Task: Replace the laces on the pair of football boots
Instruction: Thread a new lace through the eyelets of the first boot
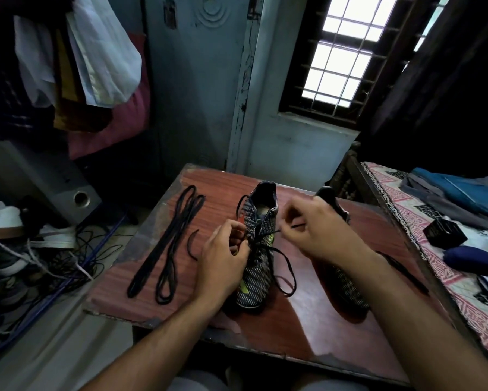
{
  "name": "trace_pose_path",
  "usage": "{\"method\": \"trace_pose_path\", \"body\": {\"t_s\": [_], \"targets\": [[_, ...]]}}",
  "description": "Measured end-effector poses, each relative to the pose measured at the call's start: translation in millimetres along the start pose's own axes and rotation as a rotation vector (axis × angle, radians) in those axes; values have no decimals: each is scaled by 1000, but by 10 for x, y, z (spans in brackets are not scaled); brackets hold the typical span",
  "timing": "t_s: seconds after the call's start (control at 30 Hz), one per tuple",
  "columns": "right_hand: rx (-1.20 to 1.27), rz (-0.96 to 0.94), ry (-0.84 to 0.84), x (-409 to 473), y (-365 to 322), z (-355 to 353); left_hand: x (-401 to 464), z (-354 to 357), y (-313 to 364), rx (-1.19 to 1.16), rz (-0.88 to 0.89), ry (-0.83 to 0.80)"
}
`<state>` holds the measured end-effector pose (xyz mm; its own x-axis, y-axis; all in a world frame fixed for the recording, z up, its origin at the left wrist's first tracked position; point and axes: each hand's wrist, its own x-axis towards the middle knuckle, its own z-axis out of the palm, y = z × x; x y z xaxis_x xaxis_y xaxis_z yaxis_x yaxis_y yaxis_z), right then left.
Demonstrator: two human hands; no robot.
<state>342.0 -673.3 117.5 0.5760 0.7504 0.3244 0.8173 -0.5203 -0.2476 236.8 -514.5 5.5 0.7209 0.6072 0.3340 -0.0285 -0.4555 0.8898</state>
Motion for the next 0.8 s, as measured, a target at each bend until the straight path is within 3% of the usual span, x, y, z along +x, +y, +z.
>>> {"method": "trace_pose_path", "body": {"t_s": [0.07,0.13,0.27,0.4,0.5,0.57,0.63,0.7,0.8], "targets": [[-231,-28,-178,-4,-6,94,-7,-5,6,6,7,-2],[-196,-77,-102,0,6,126,-13,-13,18,9,7,-6],[420,68,226,-18,-56,9,-6,-15,31,-3,11,-14],[1224,227,329,-27,-243,20,-10,-27,16,23,27,-25],[1441,346,405,6,-239,12,-21,-42,30,52,63,-20],[1262,352,498,24,-130,37,-26,-53,32,68,75,-25],[763,271,525,1,-25,48,-27,-62,33,58,77,-32],[351,100,417,-30,12,82,-24,-60,35,43,79,-34],[30,-68,126,-65,50,230,-24,-49,30,46,90,-26]]}}
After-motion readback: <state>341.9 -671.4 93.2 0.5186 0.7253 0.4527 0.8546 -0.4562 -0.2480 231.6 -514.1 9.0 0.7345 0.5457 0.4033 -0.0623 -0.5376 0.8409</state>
